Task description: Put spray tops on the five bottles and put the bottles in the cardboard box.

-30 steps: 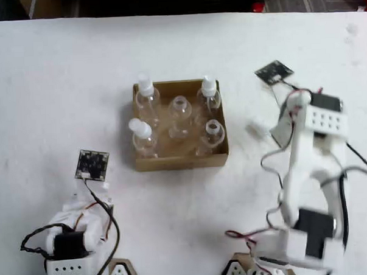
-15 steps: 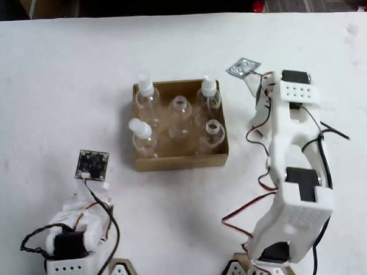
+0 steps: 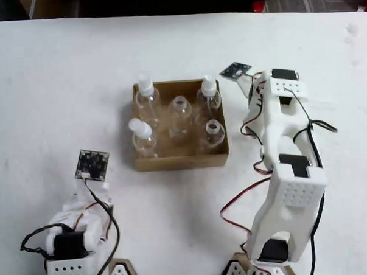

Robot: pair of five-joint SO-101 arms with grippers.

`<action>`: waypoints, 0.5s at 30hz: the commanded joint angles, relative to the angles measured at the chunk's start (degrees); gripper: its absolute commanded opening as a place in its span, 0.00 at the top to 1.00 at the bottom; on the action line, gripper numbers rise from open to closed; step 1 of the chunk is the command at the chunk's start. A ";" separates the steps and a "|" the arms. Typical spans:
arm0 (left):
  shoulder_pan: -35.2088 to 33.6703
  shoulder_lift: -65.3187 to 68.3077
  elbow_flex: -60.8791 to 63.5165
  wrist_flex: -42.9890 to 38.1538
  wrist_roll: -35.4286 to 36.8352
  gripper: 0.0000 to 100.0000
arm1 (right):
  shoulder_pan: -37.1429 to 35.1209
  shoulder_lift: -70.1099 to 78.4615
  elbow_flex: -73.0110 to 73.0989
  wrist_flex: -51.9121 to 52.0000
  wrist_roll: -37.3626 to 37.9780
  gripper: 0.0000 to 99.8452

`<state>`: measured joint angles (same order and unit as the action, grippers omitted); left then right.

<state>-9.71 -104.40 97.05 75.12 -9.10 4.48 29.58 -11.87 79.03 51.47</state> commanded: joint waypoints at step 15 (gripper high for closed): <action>0.75 -0.48 -0.09 -1.32 -0.35 0.97 | 0.48 1.19 -2.11 -3.91 0.26 0.79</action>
<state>-9.71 -104.40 97.05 75.12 -9.10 4.66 31.25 -11.87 76.66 51.47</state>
